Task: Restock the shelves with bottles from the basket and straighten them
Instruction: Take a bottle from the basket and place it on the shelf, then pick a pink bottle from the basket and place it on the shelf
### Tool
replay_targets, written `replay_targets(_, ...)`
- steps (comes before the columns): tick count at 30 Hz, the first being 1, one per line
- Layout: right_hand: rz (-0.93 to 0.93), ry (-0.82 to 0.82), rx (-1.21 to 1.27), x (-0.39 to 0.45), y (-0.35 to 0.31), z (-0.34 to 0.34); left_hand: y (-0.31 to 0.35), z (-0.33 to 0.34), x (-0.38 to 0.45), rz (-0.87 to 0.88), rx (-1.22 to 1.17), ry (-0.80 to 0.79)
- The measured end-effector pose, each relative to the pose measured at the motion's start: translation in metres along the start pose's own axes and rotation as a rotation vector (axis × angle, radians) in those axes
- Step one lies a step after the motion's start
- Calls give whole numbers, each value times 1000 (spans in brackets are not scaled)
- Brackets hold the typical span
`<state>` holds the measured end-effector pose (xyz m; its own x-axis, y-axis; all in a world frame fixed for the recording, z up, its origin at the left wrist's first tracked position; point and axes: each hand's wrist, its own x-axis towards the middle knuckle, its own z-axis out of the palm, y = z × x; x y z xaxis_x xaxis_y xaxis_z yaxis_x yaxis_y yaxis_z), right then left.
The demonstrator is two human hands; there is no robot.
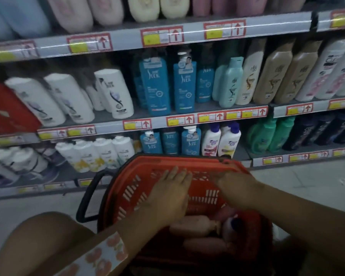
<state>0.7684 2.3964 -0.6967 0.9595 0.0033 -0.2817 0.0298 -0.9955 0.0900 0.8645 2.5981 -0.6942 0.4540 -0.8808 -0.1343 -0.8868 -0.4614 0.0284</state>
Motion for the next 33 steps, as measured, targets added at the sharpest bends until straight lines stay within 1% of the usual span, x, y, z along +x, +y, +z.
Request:
replay_targets(3,74,-177,-17,5,-8,22,-4,18,-3,-11,-19,-55)
replay_targets(5,100,-247,-14,7,-8,36,-7,28,0,-1,-71,-93)
replay_targets(8,133,-342,22,9,-6,56,-10,45,2,-27,-197,-191)
replay_targets(10,178,-391,71,11,-8,70,-13,60,2,-36,-192,-234)
replay_targets(13,248,-451,143,14,-7,88,-20,82,4,-67,-102,-275)
replay_targets(16,333,-475,212,19,-2,92,-21,96,10,-88,-11,-358)
replay_targets(19,444,-542,287,26,2,94,-23,106,18,-98,10,-404)
replay_targets(21,523,-545,343,34,5,98,-25,111,24,-87,5,-416)
replay_targets(22,532,-542,361,38,8,105,-26,113,27,-88,-1,-419)
replay_targets(25,505,-583,354,44,10,104,-28,111,34,-90,-17,-409)
replay_targets(28,389,-527,279,47,7,100,-28,109,40,-93,-39,-374)
replay_targets(31,303,-453,182,45,5,94,-28,110,44,-89,-68,-352)
replay_targets(33,265,-434,161,43,6,81,-28,112,44,-81,-92,-346)
